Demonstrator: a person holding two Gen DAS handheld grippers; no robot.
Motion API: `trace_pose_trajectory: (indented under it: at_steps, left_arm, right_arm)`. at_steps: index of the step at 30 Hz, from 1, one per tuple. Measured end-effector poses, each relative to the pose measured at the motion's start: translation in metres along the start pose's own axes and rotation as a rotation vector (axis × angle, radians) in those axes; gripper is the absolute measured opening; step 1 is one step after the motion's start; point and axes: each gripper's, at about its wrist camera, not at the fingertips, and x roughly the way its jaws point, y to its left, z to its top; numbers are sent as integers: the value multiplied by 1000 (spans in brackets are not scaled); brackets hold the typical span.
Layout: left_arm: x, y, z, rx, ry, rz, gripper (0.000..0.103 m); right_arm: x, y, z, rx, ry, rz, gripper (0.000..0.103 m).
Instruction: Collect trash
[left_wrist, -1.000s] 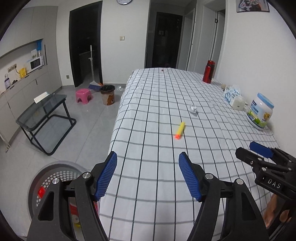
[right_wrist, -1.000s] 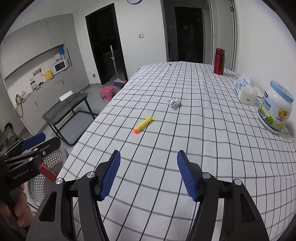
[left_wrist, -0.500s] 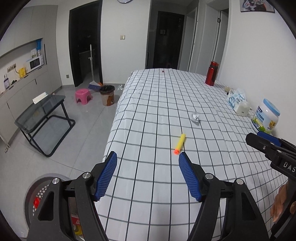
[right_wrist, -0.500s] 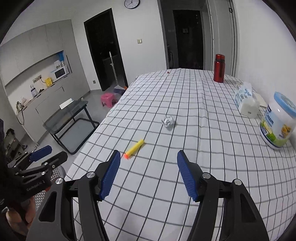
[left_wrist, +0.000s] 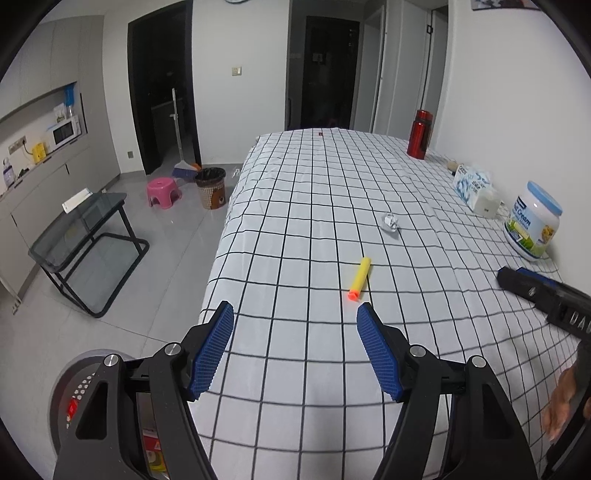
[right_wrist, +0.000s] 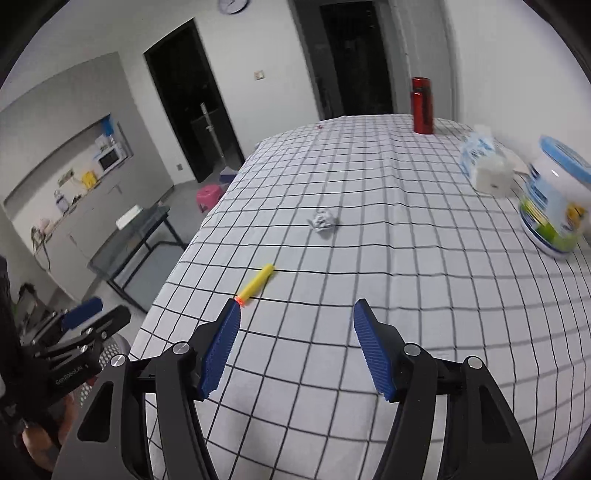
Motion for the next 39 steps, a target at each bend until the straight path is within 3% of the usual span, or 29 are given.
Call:
trace_pose_trajectory:
  at_steps: [9, 16, 25, 39]
  left_arm:
    - [-37, 1, -18, 18, -12, -36, 68]
    - [-60, 0, -40, 38, -24, -57, 68]
    - [-72, 1, -40, 49, -43, -75, 68]
    - [-76, 7, -45, 43, -40, -80, 68]
  right_arm:
    - [-57, -11, 6, 34, -47, -106, 61]
    - [-98, -34, 12, 135, -79, -137, 61]
    - [-139, -47, 18, 151, -119, -221, 61]
    - [-180, -50, 57, 154, -173, -240, 61]
